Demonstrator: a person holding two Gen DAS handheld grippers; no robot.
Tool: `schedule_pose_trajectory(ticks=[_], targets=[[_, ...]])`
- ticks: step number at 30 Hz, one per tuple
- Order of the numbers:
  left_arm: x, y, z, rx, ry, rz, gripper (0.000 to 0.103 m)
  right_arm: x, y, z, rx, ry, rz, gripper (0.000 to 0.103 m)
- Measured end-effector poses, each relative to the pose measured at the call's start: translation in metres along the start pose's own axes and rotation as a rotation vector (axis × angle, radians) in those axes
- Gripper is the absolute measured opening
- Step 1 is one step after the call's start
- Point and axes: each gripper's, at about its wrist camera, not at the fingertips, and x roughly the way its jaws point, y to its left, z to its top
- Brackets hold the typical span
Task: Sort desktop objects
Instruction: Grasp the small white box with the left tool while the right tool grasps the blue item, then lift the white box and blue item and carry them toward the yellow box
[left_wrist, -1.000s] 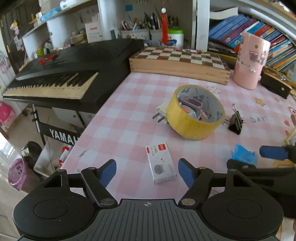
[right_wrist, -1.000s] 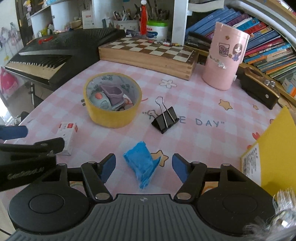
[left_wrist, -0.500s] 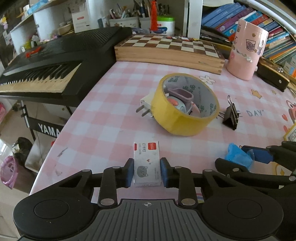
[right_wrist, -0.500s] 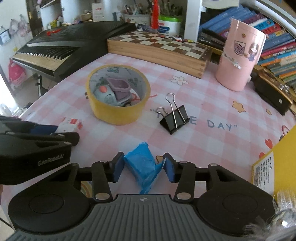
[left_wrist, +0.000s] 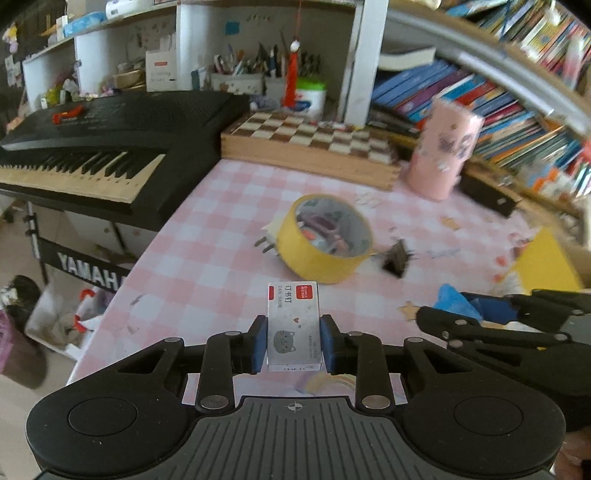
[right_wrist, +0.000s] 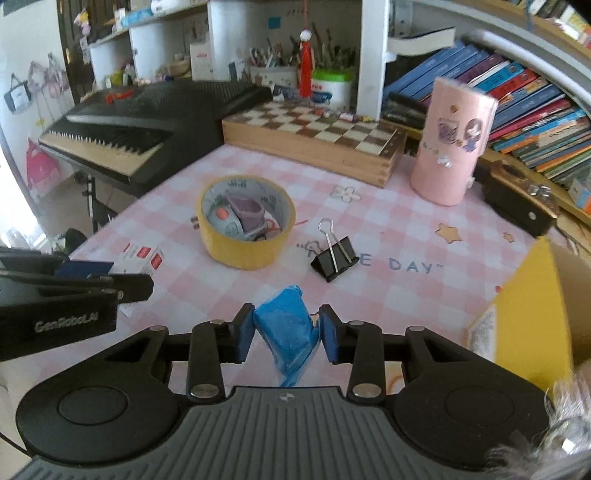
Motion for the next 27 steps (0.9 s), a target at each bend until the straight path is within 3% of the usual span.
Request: schedule_pose_trajectory(ticks=[6,16,27], targets=[[-0.044,0.004,-0.006,0.022,-0.04,-0.075,0.028,-0.041,-0.004,-0.012,0.136,0.005,0.008,0.035],[-0.094,0.014,-0.034,0.067,-0.049,-0.183,0.028,-0.107,0.023,-0.045,0.181,-0.042,-0.062,0.034],[-0.135,0.016,-0.083,0.124,-0.027,-0.261,0.028,-0.152,0.061,-0.094,0.254,-0.003,-0.094,0.034]])
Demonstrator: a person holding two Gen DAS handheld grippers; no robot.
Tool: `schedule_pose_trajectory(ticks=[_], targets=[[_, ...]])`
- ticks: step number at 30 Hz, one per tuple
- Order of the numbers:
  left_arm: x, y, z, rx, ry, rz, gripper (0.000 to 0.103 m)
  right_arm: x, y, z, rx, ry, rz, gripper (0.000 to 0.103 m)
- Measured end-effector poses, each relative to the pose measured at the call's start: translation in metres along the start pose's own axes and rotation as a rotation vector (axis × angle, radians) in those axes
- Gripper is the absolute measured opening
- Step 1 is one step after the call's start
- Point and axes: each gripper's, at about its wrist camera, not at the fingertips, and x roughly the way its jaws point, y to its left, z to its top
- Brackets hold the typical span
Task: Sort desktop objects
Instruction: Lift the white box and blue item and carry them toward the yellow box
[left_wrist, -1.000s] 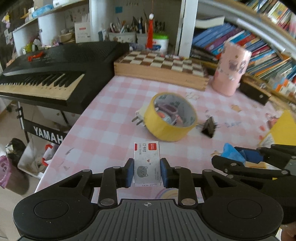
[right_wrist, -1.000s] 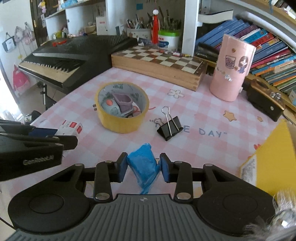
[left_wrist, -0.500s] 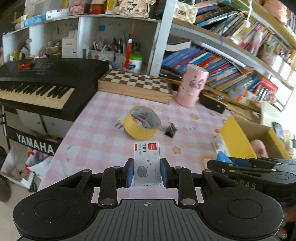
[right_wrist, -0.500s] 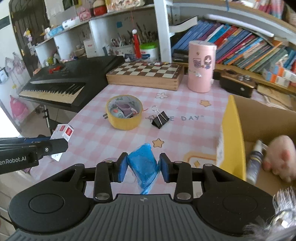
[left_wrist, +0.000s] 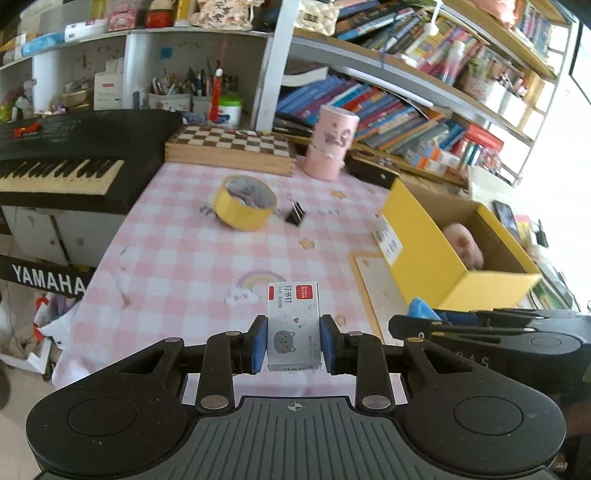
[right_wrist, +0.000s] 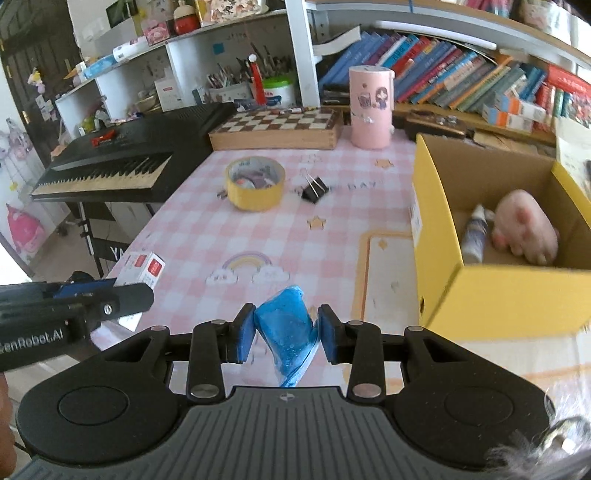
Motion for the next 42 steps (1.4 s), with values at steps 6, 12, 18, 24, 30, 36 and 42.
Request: schedule_pose_trajectory(ticks=[6,12,18,24,30,36,42], targets=[[-0.018,-0.005,-0.018,0.022,0.007,-0.037,0.028,-0.026,0.01,-0.028,0.022,-0.014,-0.025,0.034],[-0.035,-0.012,-0.038,0.062,0.021,-0.065,0.028,-0.047,0.018,-0.055,0.043,-0.016,-0.056,0.034],[-0.046,-0.023,-0.059,0.099,0.049,-0.105,0.028,-0.066,0.024,-0.085,0.055,-0.007,-0.083,0.034],[-0.05,-0.036,-0.068,0.14,0.063,-0.142,0.028,-0.08,0.017,-0.103,0.11,0.002,-0.113,0.034],[-0.043,-0.055,-0.066,0.195,0.069,-0.172,0.028,-0.089,0.004,-0.11,0.149,-0.013,-0.141,0.034],[-0.026,-0.083,-0.058,0.235,0.072,-0.213,0.028,-0.096,-0.027,-0.107,0.185,-0.021,-0.183,0.034],[-0.009,-0.113,-0.049,0.285,0.083,-0.251,0.028,-0.101,-0.061,-0.1,0.238,-0.027,-0.228,0.034]])
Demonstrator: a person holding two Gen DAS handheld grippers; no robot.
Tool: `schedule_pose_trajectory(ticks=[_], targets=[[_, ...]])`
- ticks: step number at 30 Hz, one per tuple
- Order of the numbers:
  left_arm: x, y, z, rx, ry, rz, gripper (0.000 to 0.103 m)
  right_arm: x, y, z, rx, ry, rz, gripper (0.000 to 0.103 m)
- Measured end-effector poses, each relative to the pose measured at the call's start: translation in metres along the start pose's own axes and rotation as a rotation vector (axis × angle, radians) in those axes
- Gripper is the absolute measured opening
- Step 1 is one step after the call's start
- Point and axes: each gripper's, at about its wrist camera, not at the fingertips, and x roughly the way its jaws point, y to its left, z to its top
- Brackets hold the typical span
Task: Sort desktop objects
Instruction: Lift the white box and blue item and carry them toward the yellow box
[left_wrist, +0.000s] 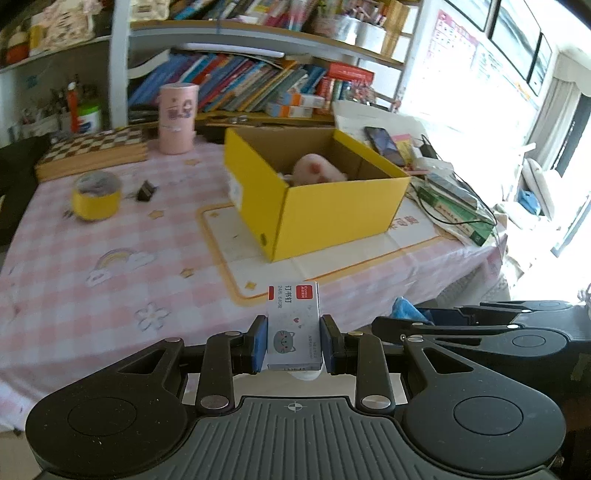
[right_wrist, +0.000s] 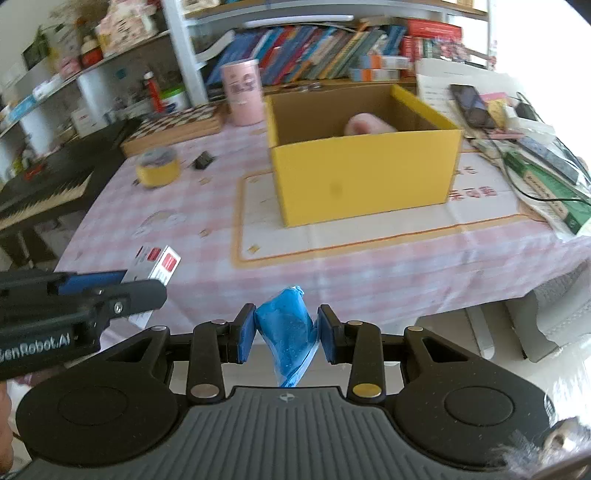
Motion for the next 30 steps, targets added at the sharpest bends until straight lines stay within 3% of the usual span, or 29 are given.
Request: schedule_pose_trajectory(ticks=[21,30], targets=[[0.091,-0.07,0.052,0.127,0.069,-0.144,0.028,0.021,-0.097,0.038,0.095,0.026,-0.117,0.033],[0.1,-0.093,0.095,0.121,-0.059,-0.083,0.028,0.02,-0.136,0.073,0.069,-0.076,-0.099,0.033]])
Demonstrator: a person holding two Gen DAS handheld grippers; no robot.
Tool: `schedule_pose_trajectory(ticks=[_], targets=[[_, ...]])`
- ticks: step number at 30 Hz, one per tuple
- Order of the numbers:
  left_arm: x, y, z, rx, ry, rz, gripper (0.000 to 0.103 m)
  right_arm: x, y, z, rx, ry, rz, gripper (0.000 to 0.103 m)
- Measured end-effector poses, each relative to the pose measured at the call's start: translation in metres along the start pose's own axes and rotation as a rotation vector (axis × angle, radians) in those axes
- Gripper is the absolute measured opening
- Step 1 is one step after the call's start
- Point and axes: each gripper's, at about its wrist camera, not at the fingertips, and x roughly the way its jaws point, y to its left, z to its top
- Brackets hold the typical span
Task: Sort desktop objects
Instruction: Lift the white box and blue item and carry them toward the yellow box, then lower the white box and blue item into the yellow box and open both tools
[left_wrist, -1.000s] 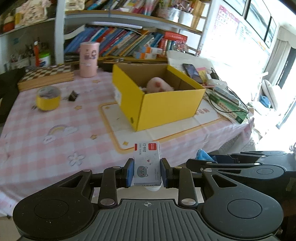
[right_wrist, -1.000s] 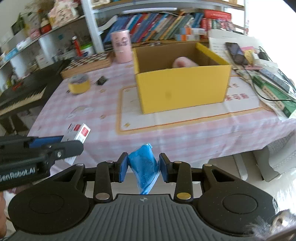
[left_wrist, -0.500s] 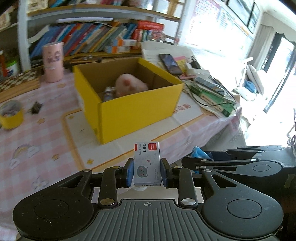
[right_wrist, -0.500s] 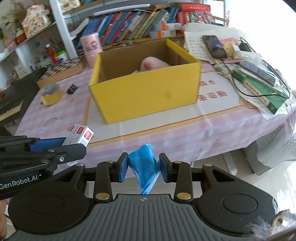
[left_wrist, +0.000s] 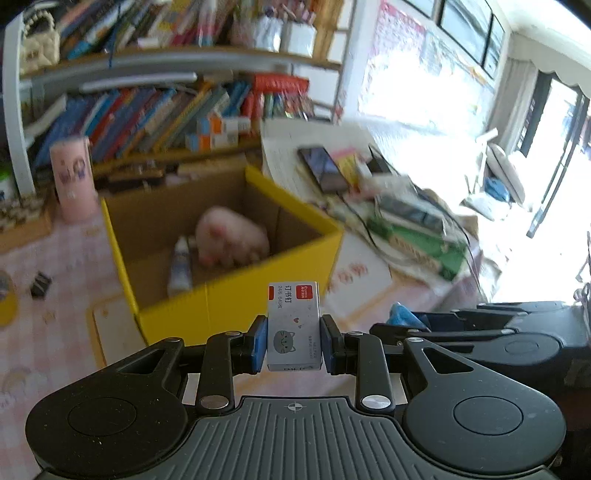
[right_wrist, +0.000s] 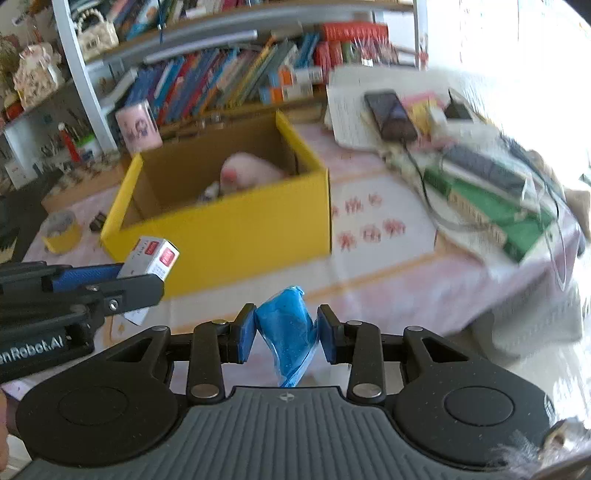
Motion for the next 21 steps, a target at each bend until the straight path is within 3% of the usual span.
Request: schedule_pose_trajectory(ticks=[11,16,21], targets=[[0.027,0.02,0.056,-0.051,-0.128,0.203,0.028,0.023,-0.018,0.085,-0.134,-0.166,0.126,0.033],[0.066,0.033,0.061,-0.048,-0.073,0.32,0.028,0.058,-0.009,0.118,-0.251,-0.17,0.186,0.033],[0.099,0.038,0.058,0.01,0.001,0.395,0.028,0.109,0.008,0.135,-0.414,-0.089,0.212,0.033]])
